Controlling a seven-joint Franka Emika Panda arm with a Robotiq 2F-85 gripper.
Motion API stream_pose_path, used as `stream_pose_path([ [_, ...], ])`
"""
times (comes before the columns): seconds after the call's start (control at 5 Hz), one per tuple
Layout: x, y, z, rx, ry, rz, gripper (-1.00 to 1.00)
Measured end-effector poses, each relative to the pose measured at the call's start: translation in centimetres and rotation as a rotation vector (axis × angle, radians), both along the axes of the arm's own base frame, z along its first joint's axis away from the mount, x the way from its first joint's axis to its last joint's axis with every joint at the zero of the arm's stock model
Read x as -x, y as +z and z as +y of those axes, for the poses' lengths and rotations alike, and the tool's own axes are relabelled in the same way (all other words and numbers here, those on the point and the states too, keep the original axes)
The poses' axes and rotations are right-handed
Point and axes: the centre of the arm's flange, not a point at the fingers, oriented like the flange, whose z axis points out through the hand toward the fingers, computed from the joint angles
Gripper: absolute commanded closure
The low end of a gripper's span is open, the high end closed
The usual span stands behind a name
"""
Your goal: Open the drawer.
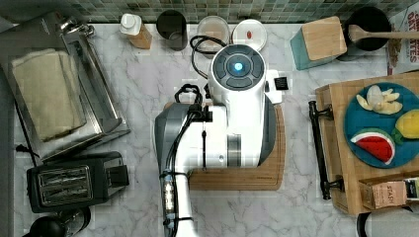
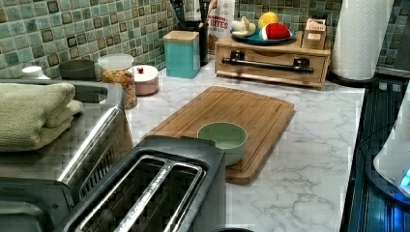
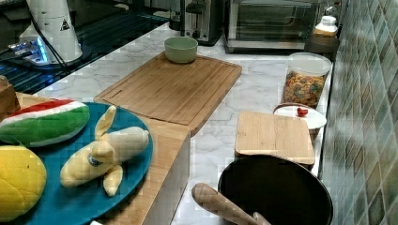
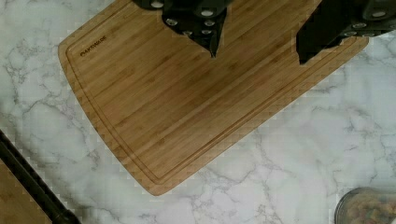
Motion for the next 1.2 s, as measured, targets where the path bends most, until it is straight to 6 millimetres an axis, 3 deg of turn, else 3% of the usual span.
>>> stream_pose_path([
  [0.4, 0.0, -0.6, 0.0, 0.000, 0.001, 0.001, -1.00],
  [0.6, 0.1, -1.5, -0.1, -0.007, 0.085, -0.013, -1.00],
  [0.8, 0.9, -2.8, -0.3, -0.010, 0.313, -0.117, -1.00],
  [1.0, 3.4, -4.8, -1.1, -0.023, 0.511, -0.085, -1.00],
  [1.2, 4.8, -7.4, -3.3, -0.053, 0.694, -0.021, -1.00],
])
